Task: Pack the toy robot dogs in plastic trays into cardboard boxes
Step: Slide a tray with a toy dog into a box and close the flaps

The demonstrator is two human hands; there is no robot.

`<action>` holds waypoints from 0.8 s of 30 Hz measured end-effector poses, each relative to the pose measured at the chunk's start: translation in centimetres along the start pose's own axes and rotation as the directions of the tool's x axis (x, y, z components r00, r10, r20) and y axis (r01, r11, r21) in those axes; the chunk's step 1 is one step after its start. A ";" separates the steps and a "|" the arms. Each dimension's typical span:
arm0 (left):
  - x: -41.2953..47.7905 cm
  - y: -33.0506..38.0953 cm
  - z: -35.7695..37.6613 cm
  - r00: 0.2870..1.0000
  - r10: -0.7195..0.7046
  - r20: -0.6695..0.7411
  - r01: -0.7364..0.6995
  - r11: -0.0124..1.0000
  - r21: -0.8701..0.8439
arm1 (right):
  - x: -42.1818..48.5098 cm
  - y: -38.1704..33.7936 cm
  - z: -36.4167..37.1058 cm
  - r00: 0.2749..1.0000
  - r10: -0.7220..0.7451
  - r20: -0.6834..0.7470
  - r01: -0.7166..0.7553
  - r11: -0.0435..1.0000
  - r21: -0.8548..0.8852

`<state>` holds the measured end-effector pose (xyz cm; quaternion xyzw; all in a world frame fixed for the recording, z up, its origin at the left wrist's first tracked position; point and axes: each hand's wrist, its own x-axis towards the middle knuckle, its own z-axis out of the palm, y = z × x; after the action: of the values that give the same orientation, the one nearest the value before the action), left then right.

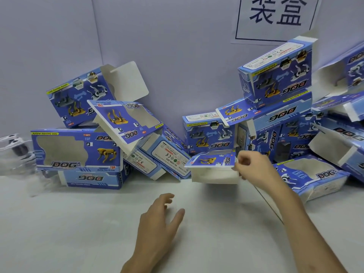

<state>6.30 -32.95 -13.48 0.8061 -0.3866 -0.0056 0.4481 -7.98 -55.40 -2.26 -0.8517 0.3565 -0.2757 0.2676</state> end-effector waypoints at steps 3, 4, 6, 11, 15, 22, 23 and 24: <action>0.2 2.0 -0.6 0.991 -0.054 -0.121 0.017 0.959 -0.283 | -0.9 -2.8 -2.6 0.996 -0.084 0.020 0.084 0.996 0.001; 0.2 2.9 -1.0 0.988 -0.042 -0.147 -0.012 0.936 -0.351 | -1.3 -3.8 -3.2 0.992 -0.117 0.044 0.117 0.993 0.001; 0.2 4.5 -1.8 0.978 -0.018 -0.209 -0.083 0.881 -0.466 | -2.3 -5.7 -4.0 0.979 -0.174 0.111 0.175 0.985 0.001; 0.3 6.3 -4.2 0.925 -0.067 -0.375 -0.188 0.777 -0.601 | -4.2 -8.7 -3.9 0.941 -0.243 0.236 0.258 0.966 -0.032; 0.9 5.9 -5.4 0.929 -0.148 -0.341 -0.120 0.749 -0.652 | -4.5 -9.7 -3.0 0.939 -0.252 0.233 0.255 0.967 0.019; 1.1 5.5 -5.6 0.924 -0.179 -0.337 -0.107 0.727 -0.679 | -3.7 -9.1 -2.4 0.983 -0.170 0.073 0.160 0.980 0.122; 1.1 5.5 -5.5 0.929 -0.189 -0.319 -0.093 0.714 -0.694 | -3.5 -8.8 -2.2 0.986 -0.159 0.059 0.149 0.979 0.143; 1.2 5.3 -5.5 0.933 -0.200 -0.300 -0.079 0.699 -0.711 | -3.3 -8.4 -2.0 0.988 -0.147 0.055 0.137 0.977 0.163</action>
<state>5.79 -31.37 -5.92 0.5695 -0.2393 -0.0240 0.7860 -7.39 -48.38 3.76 -0.8596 0.2625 -0.2932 0.3260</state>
